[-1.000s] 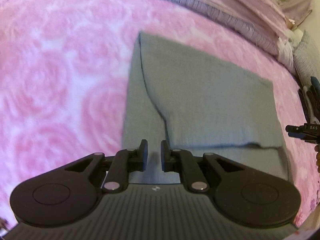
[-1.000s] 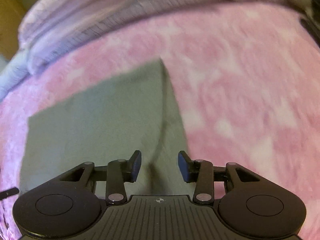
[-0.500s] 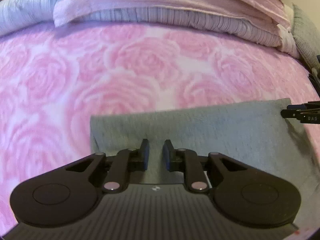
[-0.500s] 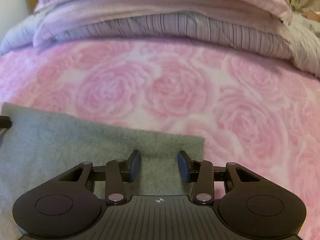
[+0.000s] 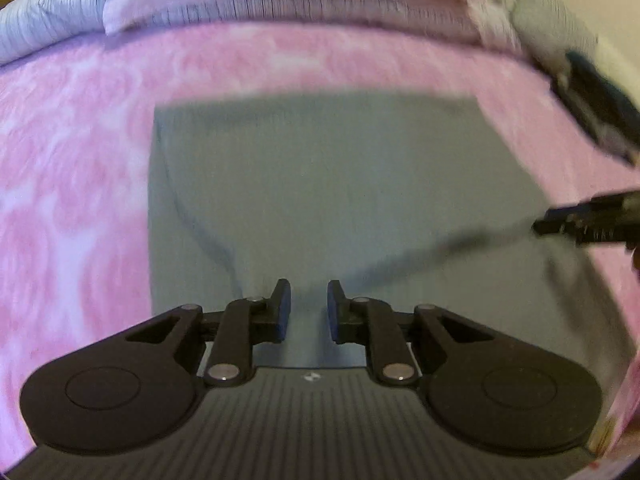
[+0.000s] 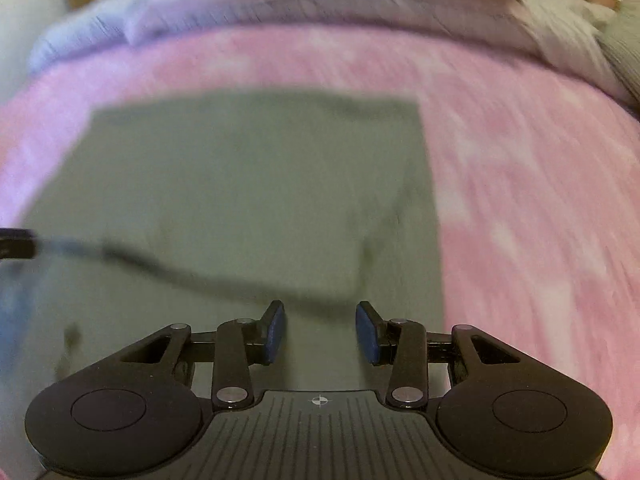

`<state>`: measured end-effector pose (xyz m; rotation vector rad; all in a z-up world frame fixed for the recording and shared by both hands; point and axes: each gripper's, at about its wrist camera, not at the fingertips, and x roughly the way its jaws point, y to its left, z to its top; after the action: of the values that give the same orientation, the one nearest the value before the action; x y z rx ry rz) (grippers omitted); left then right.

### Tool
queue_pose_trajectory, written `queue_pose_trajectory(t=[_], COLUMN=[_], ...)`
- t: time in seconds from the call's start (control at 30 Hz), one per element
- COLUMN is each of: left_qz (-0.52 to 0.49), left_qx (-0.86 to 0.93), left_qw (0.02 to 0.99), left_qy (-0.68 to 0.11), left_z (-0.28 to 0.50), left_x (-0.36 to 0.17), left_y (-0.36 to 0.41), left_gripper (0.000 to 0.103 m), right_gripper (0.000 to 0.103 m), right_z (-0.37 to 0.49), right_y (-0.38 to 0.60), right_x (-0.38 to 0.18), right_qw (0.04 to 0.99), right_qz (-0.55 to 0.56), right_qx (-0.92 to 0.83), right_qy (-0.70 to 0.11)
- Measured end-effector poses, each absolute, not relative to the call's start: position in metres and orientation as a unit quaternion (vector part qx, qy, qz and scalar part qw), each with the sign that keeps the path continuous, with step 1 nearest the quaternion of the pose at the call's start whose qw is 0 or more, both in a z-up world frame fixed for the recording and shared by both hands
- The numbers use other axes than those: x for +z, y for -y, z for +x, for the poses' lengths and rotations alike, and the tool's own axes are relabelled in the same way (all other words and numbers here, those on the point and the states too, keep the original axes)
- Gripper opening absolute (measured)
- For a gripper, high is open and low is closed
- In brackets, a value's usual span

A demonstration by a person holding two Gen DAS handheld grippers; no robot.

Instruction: Organize objects

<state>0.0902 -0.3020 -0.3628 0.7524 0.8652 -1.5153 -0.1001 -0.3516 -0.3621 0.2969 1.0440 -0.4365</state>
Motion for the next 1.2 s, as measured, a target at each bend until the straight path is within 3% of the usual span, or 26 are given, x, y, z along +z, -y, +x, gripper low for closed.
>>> queue_pose_trajectory(t=[0.43,0.67,0.77,0.93,1.0,1.2], left_qz=[0.334,0.337,0.323,0.324,0.318,0.296], left_qx=[-0.582,-0.519,-0.508,-0.516,-0.524,-0.535], left_qw=[0.588,0.592,0.593,0.604,0.607,0.623], left_qy=[-0.452,-0.516,-0.535,-0.514,-0.506,-0.488], left_z=[0.077,0.051,0.044,0.028,0.026,0.036], left_x=[-0.362,-0.347,-0.334,-0.311,-0.303,-0.291], left_y=[0.162,0.128,0.120,0.116,0.118,0.121], left_gripper=[0.014,0.015,0.016,0.019,0.028,0.031], right_gripper=[0.038,0.038,0.038,0.039,0.042,0.047], right_z=[-0.228,-0.261,-0.270,-0.276,-0.273,-0.277], right_y=[0.266,0.247,0.250,0.261,0.266,0.275], right_x=[-0.351,-0.349,-0.333,-0.301,-0.291,-0.294], right_qw=[0.805,0.769,0.773,0.800,0.808,0.816], right_qz=[0.160,0.176,0.216,0.251,0.246,0.243], right_qx=[-0.208,-0.173,-0.161,-0.153,-0.151,-0.146], right_qy=[-0.533,-0.590,-0.574,-0.523,-0.514,-0.504])
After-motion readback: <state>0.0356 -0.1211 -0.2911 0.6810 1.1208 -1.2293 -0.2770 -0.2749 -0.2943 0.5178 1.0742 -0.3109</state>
